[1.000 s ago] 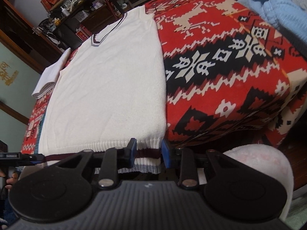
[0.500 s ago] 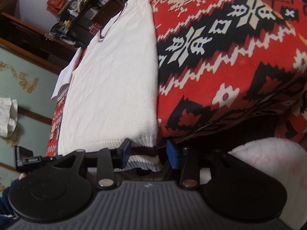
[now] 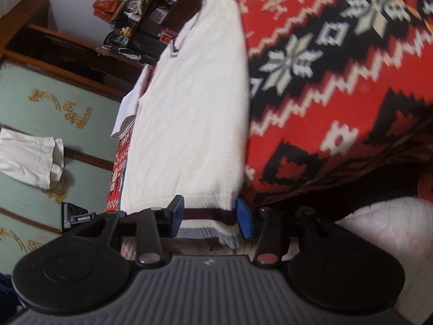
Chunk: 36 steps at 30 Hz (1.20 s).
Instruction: Fold clothes
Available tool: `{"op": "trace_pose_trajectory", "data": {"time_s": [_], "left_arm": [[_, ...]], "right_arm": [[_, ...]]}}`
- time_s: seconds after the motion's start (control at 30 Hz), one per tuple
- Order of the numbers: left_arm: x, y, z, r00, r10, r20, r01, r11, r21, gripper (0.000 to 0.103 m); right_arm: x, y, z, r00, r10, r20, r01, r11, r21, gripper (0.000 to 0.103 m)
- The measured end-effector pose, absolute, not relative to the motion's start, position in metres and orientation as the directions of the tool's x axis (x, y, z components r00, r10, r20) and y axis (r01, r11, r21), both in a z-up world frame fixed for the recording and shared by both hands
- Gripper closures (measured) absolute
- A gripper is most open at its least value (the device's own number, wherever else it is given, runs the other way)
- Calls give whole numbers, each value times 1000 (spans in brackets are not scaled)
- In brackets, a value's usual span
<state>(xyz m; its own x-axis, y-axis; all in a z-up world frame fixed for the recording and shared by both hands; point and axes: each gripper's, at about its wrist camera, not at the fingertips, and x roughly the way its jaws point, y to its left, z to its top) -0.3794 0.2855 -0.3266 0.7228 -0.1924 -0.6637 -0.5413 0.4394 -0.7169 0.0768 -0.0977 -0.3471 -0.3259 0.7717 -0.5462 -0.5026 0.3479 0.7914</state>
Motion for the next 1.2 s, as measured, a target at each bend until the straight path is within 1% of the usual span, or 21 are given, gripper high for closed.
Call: {"op": "trace_pose_trajectory", "data": {"time_s": [0.07,0.13,0.17,0.2,0.23,0.27,0.3,0.33,0.4,0.63,0.7,0.8,0.87,0.97,1.07,1.2], "left_arm": [[-378,285,-330,707,-201,-678,-553,441,-707,75],[-374,283,-332,695,-211,-688,-552,457,-698,76],[-371,281,-332,689,-212,-693,-550,469,-691,76],[-369,280,-332,683,-213,-698,-549,481,-684,76],[-367,279,-331,679,-214,-702,-546,492,-678,79],[-366,278,-330,679,-215,-702,-540,503,-675,83],[-366,277,-329,682,-212,-700,-532,514,-673,90],[-366,275,-326,680,-203,-705,-532,526,-664,94],[-368,272,-319,675,-180,-715,-534,549,-643,96],[-377,265,-277,643,-95,-760,-566,608,-556,97],[-380,266,-273,613,-101,-783,-593,596,-541,97],[-386,266,-283,556,-129,-821,-633,575,-518,97],[-391,265,-290,521,-137,-842,-652,572,-497,97],[-402,262,-288,542,-141,-828,-646,560,-518,97],[-407,258,-293,527,-147,-837,-662,546,-513,97],[-416,249,-275,568,-134,-812,-633,560,-535,97]], "right_arm": [[72,-87,-354,-324,731,-601,-534,383,754,62],[69,-78,-354,-330,724,-605,-551,372,747,62],[67,-74,-352,-328,724,-608,-565,365,740,65],[65,-72,-350,-322,723,-611,-581,359,731,74],[63,-70,-348,-316,722,-615,-596,353,721,78],[61,-68,-346,-310,722,-619,-612,347,711,84],[58,-66,-344,-302,721,-624,-627,343,700,94],[56,-67,-341,-291,717,-634,-641,346,685,95],[52,-76,-332,-270,714,-646,-650,360,670,96],[34,-85,-277,-167,705,-689,-682,423,597,98],[30,-87,-270,-159,684,-712,-681,446,581,98],[22,-93,-283,-176,612,-771,-684,487,543,98],[25,-113,-284,-170,612,-772,-661,510,550,98],[23,-131,-280,-149,629,-763,-638,528,561,98],[14,-135,-279,-144,608,-781,-645,541,540,98],[6,-146,-258,-111,643,-757,-651,529,545,98]]}}
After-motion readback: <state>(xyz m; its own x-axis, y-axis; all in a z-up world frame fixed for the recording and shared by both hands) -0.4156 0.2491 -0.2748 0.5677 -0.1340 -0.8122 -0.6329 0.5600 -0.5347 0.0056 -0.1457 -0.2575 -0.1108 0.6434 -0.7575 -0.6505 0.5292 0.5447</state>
